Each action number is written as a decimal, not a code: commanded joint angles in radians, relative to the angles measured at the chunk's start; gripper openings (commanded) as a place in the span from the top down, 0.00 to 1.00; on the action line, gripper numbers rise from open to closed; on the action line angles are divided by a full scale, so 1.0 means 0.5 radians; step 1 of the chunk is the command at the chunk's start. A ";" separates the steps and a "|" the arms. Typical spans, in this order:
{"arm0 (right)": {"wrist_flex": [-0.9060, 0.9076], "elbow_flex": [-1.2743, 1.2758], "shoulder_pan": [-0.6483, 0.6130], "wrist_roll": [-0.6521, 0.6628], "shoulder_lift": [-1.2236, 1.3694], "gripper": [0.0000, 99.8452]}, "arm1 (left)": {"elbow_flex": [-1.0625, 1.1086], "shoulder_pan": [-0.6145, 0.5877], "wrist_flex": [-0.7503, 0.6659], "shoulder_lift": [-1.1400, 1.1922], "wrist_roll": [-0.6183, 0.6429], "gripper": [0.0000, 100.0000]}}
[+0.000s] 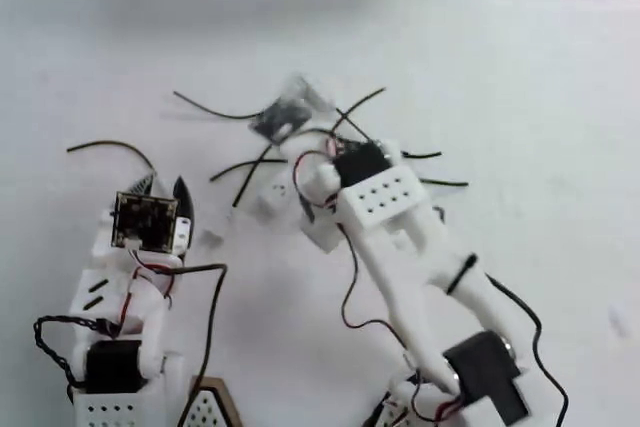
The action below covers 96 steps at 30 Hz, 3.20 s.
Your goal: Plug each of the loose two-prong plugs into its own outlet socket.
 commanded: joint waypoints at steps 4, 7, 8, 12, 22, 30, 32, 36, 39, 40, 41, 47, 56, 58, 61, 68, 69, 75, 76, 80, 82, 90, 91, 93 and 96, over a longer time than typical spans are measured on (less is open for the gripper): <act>-0.345 0.178 -0.038 0.120 0.321 0.98 | -0.006 0.023 -0.009 -0.011 0.015 0.86; -0.431 0.147 -0.041 0.110 0.486 0.97 | -0.006 0.023 -0.012 -0.011 0.015 0.86; -0.428 0.126 -0.038 0.110 0.532 0.95 | -0.006 0.023 -0.012 -0.011 0.015 0.86; -0.308 0.012 -0.041 0.107 0.621 0.88 | -0.006 0.023 -0.012 -0.011 0.015 0.86; -0.081 -0.310 -0.041 -0.206 0.643 0.88 | -0.006 0.023 -0.012 -0.011 0.015 0.86; -0.078 -0.313 0.011 -0.292 0.812 0.88 | -0.006 0.023 -0.012 -0.011 0.015 0.86; -0.081 -0.319 0.023 -0.292 0.873 0.88 | -0.006 0.023 -0.012 -0.011 0.015 0.86; -0.069 -0.334 0.035 -0.292 0.879 0.88 | -0.006 0.023 -0.009 -0.011 0.015 0.86; -0.011 -0.341 0.017 -0.292 0.812 0.88 | -0.006 0.023 -0.009 -0.011 0.015 0.86; 0.008 -0.341 0.014 -0.292 0.778 0.88 | -0.006 0.023 -0.009 -0.011 0.015 0.86; 0.023 -0.341 0.014 -0.292 0.744 0.88 | -0.006 0.023 -0.012 -0.011 0.015 0.86; 0.103 -0.334 0.026 -0.292 0.609 0.88 | -0.006 0.023 -0.012 -0.011 0.015 0.86; 0.091 -0.325 0.023 -0.292 0.609 0.92 | -0.006 0.023 -0.012 -0.011 0.015 0.86; 0.091 -0.325 0.026 -0.292 0.609 0.95 | -0.006 0.023 -0.012 -0.011 0.015 0.86; 0.091 -0.325 0.029 -0.292 0.609 0.95 | -0.006 0.023 -0.012 -0.011 0.015 0.86; 0.072 -0.371 0.017 -0.292 0.760 0.95 | -0.006 0.023 -0.012 -0.011 0.015 0.86; 0.072 -0.393 0.023 -0.292 0.784 0.95 | -0.006 0.023 -0.012 -0.011 0.015 0.86; 0.075 -0.451 0.014 -0.292 0.873 0.95 | -0.006 0.023 -0.012 -0.011 0.015 0.86; 0.075 -0.457 0.014 -0.292 0.879 0.95 | -0.006 0.023 -0.012 -0.011 0.015 0.86; 0.075 -0.463 0.026 -0.292 0.891 0.96 | -0.006 0.023 -0.012 -0.011 0.015 0.86; 0.075 -0.454 0.017 -0.292 0.891 0.96 | -0.006 0.023 -0.012 -0.011 0.015 0.86; 0.075 -0.454 0.014 -0.292 0.895 0.98 | -0.006 0.023 -0.012 -0.011 0.015 0.86; 0.078 -0.451 0.014 -0.292 0.895 0.98 | -0.006 0.023 -0.012 -0.011 0.015 0.86; 0.078 -0.433 0.014 -0.292 0.895 0.98 | -0.006 0.023 -0.012 -0.011 0.015 0.86; 0.075 -0.396 -0.008 -0.292 0.895 0.98 | -0.006 0.023 -0.012 -0.011 0.015 0.86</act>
